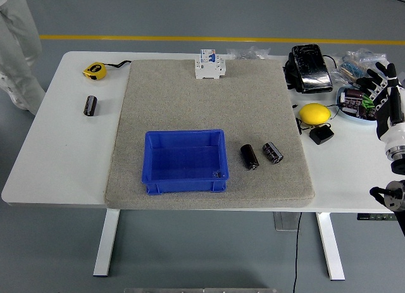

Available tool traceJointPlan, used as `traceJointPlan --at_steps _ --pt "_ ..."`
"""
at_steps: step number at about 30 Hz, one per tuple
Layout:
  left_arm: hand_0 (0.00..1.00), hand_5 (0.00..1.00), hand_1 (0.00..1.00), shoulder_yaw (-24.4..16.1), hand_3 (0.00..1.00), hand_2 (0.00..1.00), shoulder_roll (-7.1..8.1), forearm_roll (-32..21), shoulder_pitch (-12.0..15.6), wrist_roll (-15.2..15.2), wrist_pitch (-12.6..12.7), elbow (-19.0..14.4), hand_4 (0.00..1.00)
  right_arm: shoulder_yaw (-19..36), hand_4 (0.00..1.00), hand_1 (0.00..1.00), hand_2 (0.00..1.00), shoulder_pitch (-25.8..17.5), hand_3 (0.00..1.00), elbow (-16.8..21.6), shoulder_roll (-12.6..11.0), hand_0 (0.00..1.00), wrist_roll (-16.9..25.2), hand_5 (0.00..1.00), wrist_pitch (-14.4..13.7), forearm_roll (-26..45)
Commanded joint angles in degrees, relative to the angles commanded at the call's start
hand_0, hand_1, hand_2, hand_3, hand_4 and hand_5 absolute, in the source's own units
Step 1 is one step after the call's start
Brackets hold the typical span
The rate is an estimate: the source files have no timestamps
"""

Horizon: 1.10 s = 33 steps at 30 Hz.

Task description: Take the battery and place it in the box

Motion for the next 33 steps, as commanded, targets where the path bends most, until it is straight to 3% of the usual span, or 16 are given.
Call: traceJointPlan --at_steps 5,6,11,12,17,18,21,23,24,29,30,33 --pt "0.726 0.524 0.686 -0.3 0.703 0.780 -0.01 0.3 0.0 0.1 0.0 0.0 0.719 -0.1 0.998 0.795 0.826 0.4 0.846 0.3 -1.0 0.805 -1.5 0.944 0.0 -6.4" --pt "0.726 0.523 0.689 -0.3 0.703 0.782 -0.01 0.4 -0.1 0.2 0.0 0.0 0.719 -0.2 0.998 0.794 0.810 0.5 0.839 0.3 -1.2 0.794 -1.8 0.721 0.0 -8.3" --pt "0.726 0.523 0.689 -0.7 0.703 0.782 0.05 1.0 -0.1 0.4 -0.2 0.0 0.719 -2.4 0.998 0.794 0.810 2.1 0.839 1.6 -5.4 0.794 -5.1 0.721 4.7 -20.5" --pt "0.725 0.525 0.688 -0.8 0.703 0.782 0.06 1.1 -0.2 0.5 -0.2 0.0 0.722 -3.0 0.998 0.805 0.821 2.6 0.855 2.1 -6.3 0.805 -5.4 0.515 5.7 -22.7" --pt "0.725 0.525 0.688 -0.9 0.703 0.782 0.18 1.4 -0.3 0.6 -0.2 0.0 0.722 -8.2 0.998 0.805 0.821 6.1 0.855 4.7 -11.1 0.805 -5.3 0.515 9.1 -35.0" --pt "0.725 0.527 0.684 -0.9 0.702 0.778 0.20 1.5 -0.3 0.6 -0.1 0.0 0.722 -9.5 0.998 0.798 0.816 6.9 0.852 5.0 -11.9 0.795 -5.0 0.376 9.3 -37.3" --pt "0.725 0.527 0.684 -1.0 0.702 0.778 0.22 1.4 -0.3 0.6 -0.1 0.0 0.722 -14.1 0.998 0.798 0.816 9.8 0.852 5.1 -14.0 0.795 -3.8 0.376 8.1 -44.7" --pt "0.725 0.527 0.684 -0.8 0.702 0.778 0.26 1.1 -0.3 0.5 0.0 0.0 0.722 -17.9 0.998 0.798 0.816 12.1 0.852 3.9 -15.2 0.795 -1.7 0.376 4.6 -49.6" --pt "0.724 0.523 0.682 -0.8 0.704 0.778 0.26 1.1 -0.3 0.5 0.0 0.0 0.721 -19.7 0.992 0.671 0.686 13.1 0.707 3.3 -15.6 0.717 -1.0 0.139 3.1 -52.2" --pt "0.724 0.523 0.682 -0.7 0.704 0.778 0.24 1.0 -0.3 0.5 0.1 0.0 0.721 -26.4 0.992 0.671 0.686 16.7 0.707 1.3 -16.0 0.717 0.3 0.139 0.2 -63.9" --pt "0.726 0.525 0.681 -0.8 0.705 0.778 0.24 1.0 -0.3 0.5 0.1 0.0 0.722 -28.1 0.972 0.675 0.701 17.6 0.734 0.8 -15.9 0.703 0.5 0.075 -0.4 -66.1" --pt "0.726 0.525 0.681 -0.9 0.705 0.778 0.22 1.2 -0.3 0.7 0.1 -0.1 0.722 -33.2 0.972 0.675 0.701 20.3 0.734 -0.8 -15.2 0.703 0.9 0.075 -1.3 -72.7"
